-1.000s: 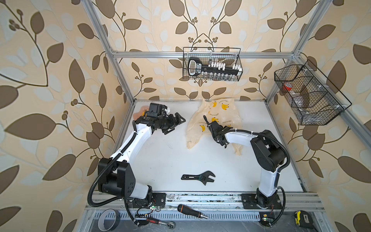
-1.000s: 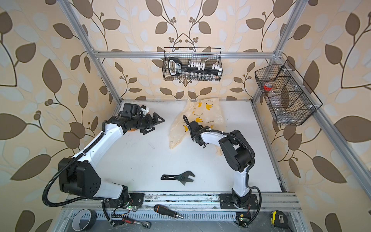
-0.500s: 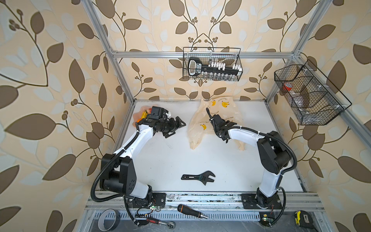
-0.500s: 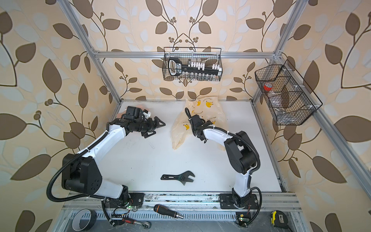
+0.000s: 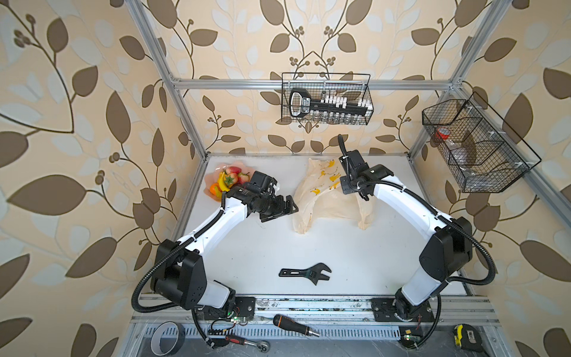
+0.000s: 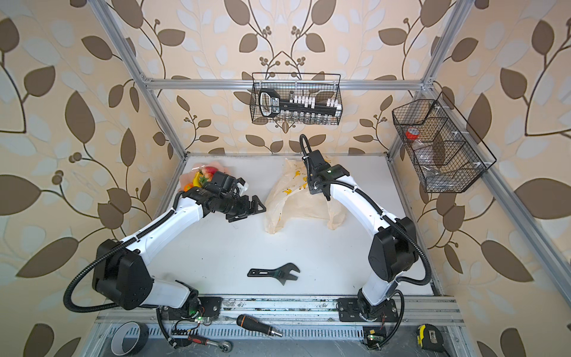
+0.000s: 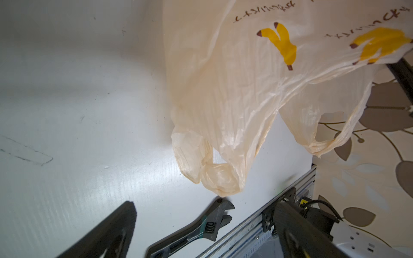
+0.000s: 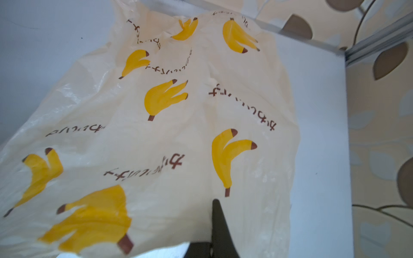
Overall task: Place the fruits into the plastic bag
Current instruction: Open the plastic bag at the center of the table.
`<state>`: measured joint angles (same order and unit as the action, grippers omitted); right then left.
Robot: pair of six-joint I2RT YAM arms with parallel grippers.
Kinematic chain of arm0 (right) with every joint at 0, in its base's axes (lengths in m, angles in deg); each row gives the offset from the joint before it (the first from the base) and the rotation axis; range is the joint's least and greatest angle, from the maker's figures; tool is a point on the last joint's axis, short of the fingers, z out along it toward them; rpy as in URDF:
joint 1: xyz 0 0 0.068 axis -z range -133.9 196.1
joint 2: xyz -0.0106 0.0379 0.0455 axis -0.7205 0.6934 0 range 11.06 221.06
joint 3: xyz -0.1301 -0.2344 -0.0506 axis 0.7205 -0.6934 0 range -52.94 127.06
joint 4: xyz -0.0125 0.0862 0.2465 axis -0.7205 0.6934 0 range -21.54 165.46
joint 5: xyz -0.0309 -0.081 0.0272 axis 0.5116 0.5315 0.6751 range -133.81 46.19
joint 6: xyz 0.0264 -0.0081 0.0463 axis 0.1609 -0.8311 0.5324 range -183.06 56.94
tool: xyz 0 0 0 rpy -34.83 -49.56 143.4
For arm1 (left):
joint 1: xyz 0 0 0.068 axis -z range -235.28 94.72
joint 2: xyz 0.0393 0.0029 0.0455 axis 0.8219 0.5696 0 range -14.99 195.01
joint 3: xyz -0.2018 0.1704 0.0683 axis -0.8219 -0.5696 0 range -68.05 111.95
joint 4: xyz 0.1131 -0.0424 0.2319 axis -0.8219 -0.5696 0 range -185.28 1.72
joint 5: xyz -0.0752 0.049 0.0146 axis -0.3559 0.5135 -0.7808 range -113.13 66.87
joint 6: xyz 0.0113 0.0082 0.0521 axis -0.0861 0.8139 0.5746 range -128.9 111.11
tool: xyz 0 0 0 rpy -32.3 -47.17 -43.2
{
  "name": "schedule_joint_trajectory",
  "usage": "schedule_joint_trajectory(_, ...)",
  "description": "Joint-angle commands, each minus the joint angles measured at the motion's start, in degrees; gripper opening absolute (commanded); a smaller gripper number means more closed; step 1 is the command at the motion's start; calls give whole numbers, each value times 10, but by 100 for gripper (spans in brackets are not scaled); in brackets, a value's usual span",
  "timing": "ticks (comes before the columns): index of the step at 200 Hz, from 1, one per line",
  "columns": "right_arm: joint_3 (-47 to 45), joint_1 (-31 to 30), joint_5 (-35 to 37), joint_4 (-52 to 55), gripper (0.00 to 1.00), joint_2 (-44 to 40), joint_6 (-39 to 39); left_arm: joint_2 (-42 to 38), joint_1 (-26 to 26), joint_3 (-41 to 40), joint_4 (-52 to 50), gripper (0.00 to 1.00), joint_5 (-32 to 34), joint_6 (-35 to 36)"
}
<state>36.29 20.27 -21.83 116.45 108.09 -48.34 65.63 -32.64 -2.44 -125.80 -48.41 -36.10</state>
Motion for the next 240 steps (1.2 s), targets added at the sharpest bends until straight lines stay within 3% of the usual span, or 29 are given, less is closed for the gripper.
schedule_joint_trajectory(1, 15, 4, -75, 64, 0, -15, 75, -27, 27, 36, -22, 99, 40, 39)
schedule_joint_trajectory(42, -5, 24, -165, 52, 0, -52, 124, 47, 50, 47, -13, 99, 58, 54)
schedule_joint_trajectory(97, -40, 44, -227, 34, 0, -113, 178, 120, 50, 153, -21, 99, 31, 96)
schedule_joint_trajectory(120, -67, 47, -254, 8, 0, -140, 210, 97, 50, 166, -19, 99, -9, 97)
schedule_joint_trajectory(159, -102, 53, -293, -23, 0, -158, 250, 25, 49, 141, -52, 99, -4, 39)
schedule_joint_trajectory(190, -127, 59, -323, -55, 0, -171, 280, -49, 50, 88, -62, 99, -46, -1)
schedule_joint_trajectory(217, -135, 67, -342, -69, 0, -176, 291, -68, 55, 47, -102, 99, -36, 40)
schedule_joint_trajectory(240, -138, 69, -356, -77, 0, -178, 296, -49, 69, 42, -104, 99, 21, 79)
